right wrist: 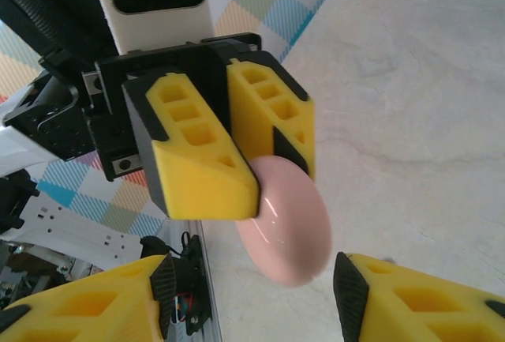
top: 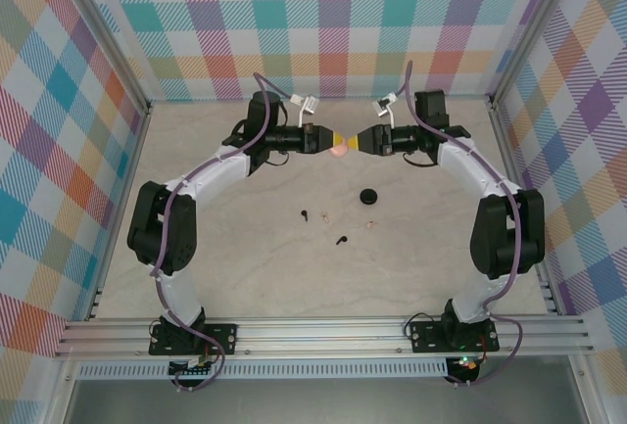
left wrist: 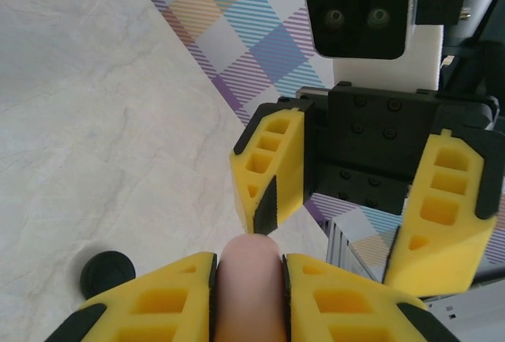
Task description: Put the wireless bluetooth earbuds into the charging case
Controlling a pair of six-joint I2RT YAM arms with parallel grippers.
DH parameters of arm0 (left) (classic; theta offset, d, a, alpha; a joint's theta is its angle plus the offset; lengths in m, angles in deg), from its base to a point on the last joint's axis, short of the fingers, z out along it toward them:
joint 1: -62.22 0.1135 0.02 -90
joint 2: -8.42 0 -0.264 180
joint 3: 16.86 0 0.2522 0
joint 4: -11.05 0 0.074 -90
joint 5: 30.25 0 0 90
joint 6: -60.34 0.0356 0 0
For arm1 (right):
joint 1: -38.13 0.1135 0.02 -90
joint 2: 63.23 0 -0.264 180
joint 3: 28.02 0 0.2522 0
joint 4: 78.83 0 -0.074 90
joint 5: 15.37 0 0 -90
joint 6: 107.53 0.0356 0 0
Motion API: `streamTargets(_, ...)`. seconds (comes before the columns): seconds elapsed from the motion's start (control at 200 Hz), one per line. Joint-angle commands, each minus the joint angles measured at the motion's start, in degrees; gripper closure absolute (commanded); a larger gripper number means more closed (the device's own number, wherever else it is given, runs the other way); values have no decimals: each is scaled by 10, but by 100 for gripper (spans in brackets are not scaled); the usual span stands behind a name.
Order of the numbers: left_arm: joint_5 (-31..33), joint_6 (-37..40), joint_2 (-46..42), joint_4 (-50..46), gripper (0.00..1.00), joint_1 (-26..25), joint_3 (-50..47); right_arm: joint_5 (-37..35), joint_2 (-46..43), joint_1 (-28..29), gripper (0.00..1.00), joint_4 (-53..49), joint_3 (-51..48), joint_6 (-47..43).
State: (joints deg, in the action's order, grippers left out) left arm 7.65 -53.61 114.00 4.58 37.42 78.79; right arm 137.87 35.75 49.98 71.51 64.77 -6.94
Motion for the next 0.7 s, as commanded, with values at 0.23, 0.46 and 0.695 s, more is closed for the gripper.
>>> streamTargets(0.23, -21, 3, -36, 21, 77, -14, 2, 33, 26, 14, 44, -9, 27, -32)
streamTargets(0.46, -21, 3, -37, 22, 77, -18, 3, 48, 29, 19, 49, -10, 28, -36)
streamTargets(0.695, -19, 0, -35, 23, 77, -20, 2, 51, 25, 20, 61, -3, 23, -34)
